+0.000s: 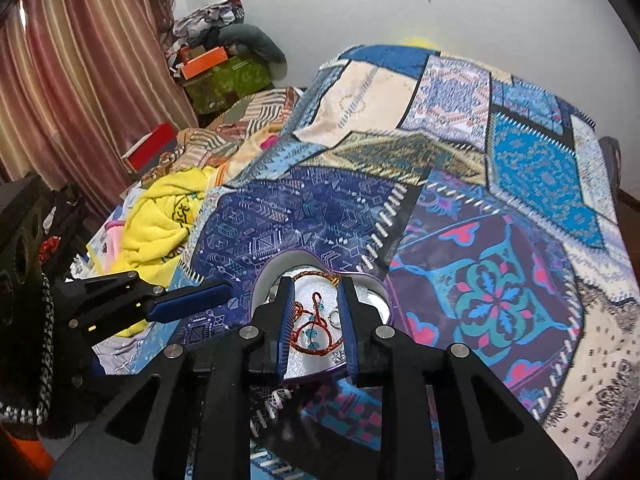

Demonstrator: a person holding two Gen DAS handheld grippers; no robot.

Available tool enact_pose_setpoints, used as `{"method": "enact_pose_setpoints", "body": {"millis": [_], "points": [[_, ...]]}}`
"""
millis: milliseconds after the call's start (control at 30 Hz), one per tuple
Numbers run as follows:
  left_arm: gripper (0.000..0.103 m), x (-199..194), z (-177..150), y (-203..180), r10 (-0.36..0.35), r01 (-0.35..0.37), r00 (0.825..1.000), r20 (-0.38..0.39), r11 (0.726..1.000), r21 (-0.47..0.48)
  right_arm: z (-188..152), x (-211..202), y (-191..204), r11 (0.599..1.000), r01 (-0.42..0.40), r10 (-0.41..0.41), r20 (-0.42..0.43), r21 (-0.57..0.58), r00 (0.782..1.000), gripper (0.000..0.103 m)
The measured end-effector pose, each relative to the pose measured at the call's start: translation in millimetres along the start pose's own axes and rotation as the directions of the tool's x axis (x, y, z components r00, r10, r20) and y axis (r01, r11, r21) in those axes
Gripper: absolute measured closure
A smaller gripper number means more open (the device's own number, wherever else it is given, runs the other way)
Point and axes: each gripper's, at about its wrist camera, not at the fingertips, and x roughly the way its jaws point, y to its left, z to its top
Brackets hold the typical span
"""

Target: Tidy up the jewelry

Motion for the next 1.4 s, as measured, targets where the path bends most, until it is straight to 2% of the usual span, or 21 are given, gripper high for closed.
{"method": "enact_pose_setpoints", "body": {"millis": [233,433,567,667,733,767,833,867,900,967,1067,1200,1300,1400], "points": [[0.07,-40,10,0,0.026,-0.024,0.997,0.074,1.0,-0.02,3,-52,9,0.999,0.041,-0.041,0.107,0.003,0.993,0.083],[0.07,-104,24,-4,0.048,-0.038,0.976,0.214,0.998,-0.048,5,-120,25,0.998,0.069,-0.069,0.259,0.011,0.963,0.083],[0.068,-161,29,-13,0.049,-0.032,0.94,0.338,0.998,-0.056,2,-169,43,0.996,0.092,-0.088,0.375,0.008,0.923,0.083],[0.063,-199,29,-21,0.05,-0.029,0.904,0.425,0.998,-0.057,-5,-204,59,0.994,0.106,-0.094,0.462,0.001,0.882,0.083],[0.061,-224,25,-28,0.05,-0.028,0.875,0.482,0.998,-0.053,-13,-225,72,0.993,0.115,-0.099,0.519,0.001,0.849,0.083],[0.059,-239,22,-33,0.05,-0.029,0.856,0.515,0.998,-0.05,-15,-230,76,0.993,0.119,-0.101,0.534,0.001,0.839,0.083],[0.056,-260,15,-40,0.053,-0.035,0.827,0.559,0.998,-0.044,-22,-245,88,0.99,0.142,-0.119,0.578,0.005,0.808,0.078],[0.054,-266,13,-43,0.056,-0.039,0.817,0.574,0.998,-0.043,-25,-250,91,0.988,0.153,-0.129,0.593,0.009,0.795,0.069],[0.052,-275,10,-46,0.063,-0.049,0.802,0.594,0.998,-0.04,-30,-256,96,0.985,0.171,-0.147,0.617,0.021,0.773,0.056],[0.044,-291,1,-52,0.08,-0.072,0.772,0.63,0.997,-0.039,-36,-264,102,0.98,0.196,-0.175,0.648,0.041,0.741,0.043],[0.028,-307,-9,-58,0.112,-0.106,0.734,0.67,0.993,-0.05,-36,-265,105,0.973,0.222,-0.206,0.663,0.062,0.719,0.031],[0.002,-318,-16,-61,0.136,-0.127,0.708,0.693,0.99,-0.065,-39,-266,108,0.96,0.263,-0.256,0.684,0.096,0.683,0.012],[0.001,-324,-21,-60,0.152,-0.135,0.699,0.698,0.988,-0.08,-40,-267,111,0.954,0.281,-0.273,0.688,0.104,0.672,0.002],[0.001,-326,-23,-59,0.152,-0.122,0.701,0.696,0.988,-0.092,-43,-268,112,0.954,0.282,-0.273,0.689,0.102,0.672,0.002]]}}
